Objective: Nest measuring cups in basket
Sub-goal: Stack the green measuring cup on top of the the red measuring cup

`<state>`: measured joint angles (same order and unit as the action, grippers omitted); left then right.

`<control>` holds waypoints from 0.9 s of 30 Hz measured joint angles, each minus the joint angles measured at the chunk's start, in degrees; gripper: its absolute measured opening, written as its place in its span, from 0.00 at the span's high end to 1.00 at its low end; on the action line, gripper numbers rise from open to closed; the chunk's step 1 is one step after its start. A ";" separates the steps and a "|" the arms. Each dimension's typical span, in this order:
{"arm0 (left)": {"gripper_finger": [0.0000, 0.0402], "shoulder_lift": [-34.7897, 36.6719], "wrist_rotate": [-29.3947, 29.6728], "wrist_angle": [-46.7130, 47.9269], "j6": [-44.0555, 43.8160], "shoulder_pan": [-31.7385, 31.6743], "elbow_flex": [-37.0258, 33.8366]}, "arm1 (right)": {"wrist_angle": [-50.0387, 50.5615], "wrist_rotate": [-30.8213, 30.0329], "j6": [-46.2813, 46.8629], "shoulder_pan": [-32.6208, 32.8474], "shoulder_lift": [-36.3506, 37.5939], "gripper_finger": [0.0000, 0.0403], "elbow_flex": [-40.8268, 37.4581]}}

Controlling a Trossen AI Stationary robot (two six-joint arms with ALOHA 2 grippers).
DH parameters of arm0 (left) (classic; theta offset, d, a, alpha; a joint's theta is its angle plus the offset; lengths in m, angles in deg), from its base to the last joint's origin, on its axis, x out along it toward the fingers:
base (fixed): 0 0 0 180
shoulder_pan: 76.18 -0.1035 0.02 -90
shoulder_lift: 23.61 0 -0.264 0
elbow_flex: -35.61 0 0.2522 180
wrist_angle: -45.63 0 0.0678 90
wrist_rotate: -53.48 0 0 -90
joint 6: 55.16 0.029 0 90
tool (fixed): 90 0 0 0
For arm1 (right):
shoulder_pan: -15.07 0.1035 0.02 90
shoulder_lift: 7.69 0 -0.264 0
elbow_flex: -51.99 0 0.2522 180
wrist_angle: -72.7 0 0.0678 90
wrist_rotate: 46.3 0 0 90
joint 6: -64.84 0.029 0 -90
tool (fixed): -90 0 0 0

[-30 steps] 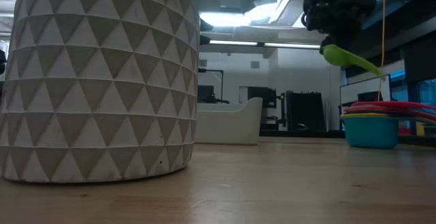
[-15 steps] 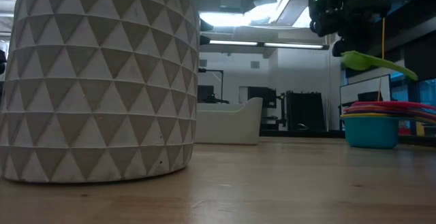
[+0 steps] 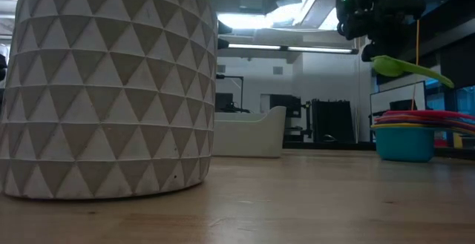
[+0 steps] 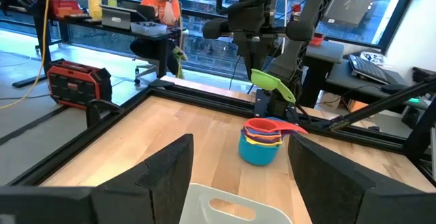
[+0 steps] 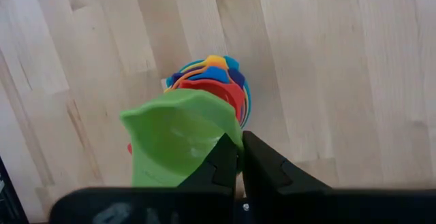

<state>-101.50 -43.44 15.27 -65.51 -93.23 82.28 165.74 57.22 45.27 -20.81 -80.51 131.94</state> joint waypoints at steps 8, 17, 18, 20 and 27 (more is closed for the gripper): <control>0.42 0.00 0.01 0.00 0.01 0.00 0.00 | -1.41 0.09 0.00 0.00 0.00 0.96 -1.40; 0.42 0.00 0.02 0.72 0.02 -0.01 0.00 | -3.85 1.62 -0.20 0.02 -0.07 0.96 -8.95; 0.42 0.00 0.02 1.12 0.02 -0.01 0.00 | -3.89 1.64 -0.20 0.02 -0.05 0.96 -9.54; 0.42 0.00 0.02 1.89 0.02 -0.01 0.00 | -5.12 2.94 -0.04 0.02 -0.04 0.96 -10.55; 0.42 0.00 0.02 3.04 0.02 -0.01 0.00 | -10.02 6.06 1.40 0.02 -0.04 0.96 -15.00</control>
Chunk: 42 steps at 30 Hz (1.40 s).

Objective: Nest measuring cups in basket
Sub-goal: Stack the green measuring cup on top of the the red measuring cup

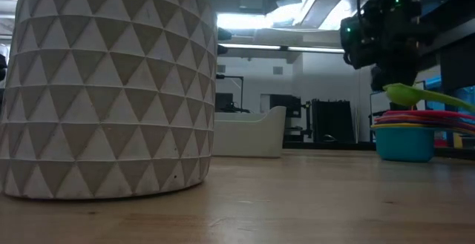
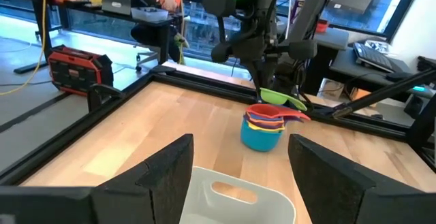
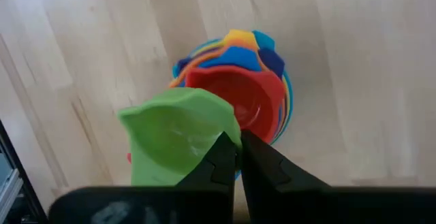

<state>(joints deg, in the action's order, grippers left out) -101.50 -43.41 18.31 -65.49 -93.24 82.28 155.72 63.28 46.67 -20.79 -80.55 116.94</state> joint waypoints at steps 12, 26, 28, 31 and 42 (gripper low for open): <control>0.42 0.00 0.01 0.00 0.00 0.01 0.00 | -2.17 0.00 1.93 0.00 -0.02 0.96 -3.61; 0.42 0.00 0.02 -0.02 0.00 0.00 0.00 | -4.76 0.01 2.80 0.00 0.00 0.95 -3.66; 0.42 0.00 0.02 -0.02 0.00 0.00 0.00 | -4.76 0.01 2.80 0.00 -0.02 0.95 -3.66; 0.42 0.00 0.02 -0.02 -0.01 0.00 0.00 | -4.75 0.01 2.80 0.00 0.00 0.95 -3.66; 0.42 0.00 0.02 -0.04 0.00 0.00 0.00 | -4.69 0.00 2.94 0.00 -0.02 0.94 -3.66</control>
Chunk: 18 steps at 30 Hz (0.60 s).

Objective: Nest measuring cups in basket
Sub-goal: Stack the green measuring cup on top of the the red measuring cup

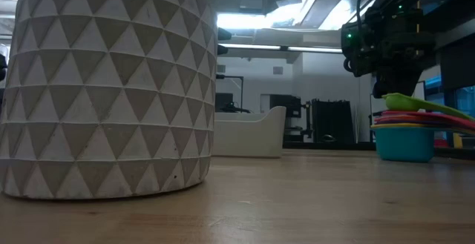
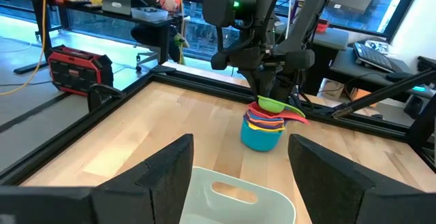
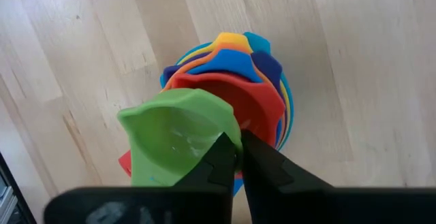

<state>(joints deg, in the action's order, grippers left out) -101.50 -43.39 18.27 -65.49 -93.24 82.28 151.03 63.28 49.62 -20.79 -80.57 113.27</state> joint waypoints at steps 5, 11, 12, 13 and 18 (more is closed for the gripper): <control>0.42 0.00 0.00 0.00 0.00 0.01 0.00 | 0.02 -0.01 0.01 0.00 0.00 0.88 0.00; 0.42 0.00 0.00 0.00 0.00 0.00 0.00 | 0.00 -0.01 0.01 0.00 0.02 0.87 0.00; 0.42 0.00 0.00 0.00 0.00 0.00 0.00 | 0.00 -0.01 0.01 0.00 0.00 0.87 0.00; 0.42 0.00 0.00 0.00 -0.01 0.00 0.00 | 0.00 -0.01 0.01 -0.01 0.00 0.87 0.00; 0.42 0.00 0.00 0.00 0.00 0.01 0.00 | -0.04 -0.03 -0.06 -0.02 0.00 0.87 0.00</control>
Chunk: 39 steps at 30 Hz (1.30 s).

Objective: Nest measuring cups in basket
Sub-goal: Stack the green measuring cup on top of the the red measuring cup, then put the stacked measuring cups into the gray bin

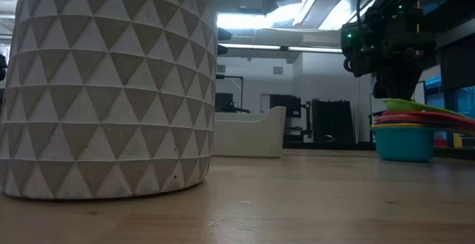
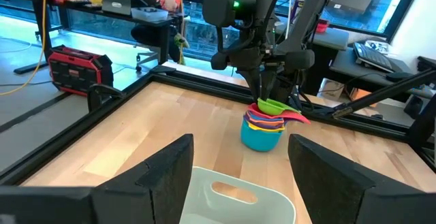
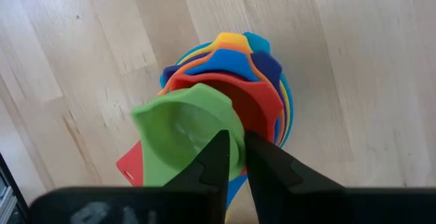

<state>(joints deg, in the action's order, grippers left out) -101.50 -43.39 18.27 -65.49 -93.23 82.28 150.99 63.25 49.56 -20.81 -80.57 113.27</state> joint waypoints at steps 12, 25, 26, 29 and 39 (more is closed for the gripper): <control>0.42 0.00 0.00 0.00 0.00 -0.01 0.00 | 0.45 0.02 -0.02 0.00 0.01 0.87 0.00; 0.42 0.00 0.00 0.00 0.00 -0.01 0.00 | 3.63 0.00 -0.17 0.00 0.02 0.87 4.99; 0.42 0.00 0.00 0.00 -0.02 -0.01 0.00 | 3.72 0.00 -0.17 0.00 0.00 0.87 5.20; 0.42 0.00 0.00 0.00 0.00 0.01 0.00 | 3.75 0.00 -0.17 0.00 0.00 0.87 5.31; 0.42 0.00 0.00 0.00 -0.02 -0.01 0.00 | 3.58 0.02 -0.15 0.00 0.01 0.87 5.31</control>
<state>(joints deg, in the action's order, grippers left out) -101.50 -43.39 18.27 -65.51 -93.24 82.28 154.57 63.27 49.40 -20.81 -80.56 118.59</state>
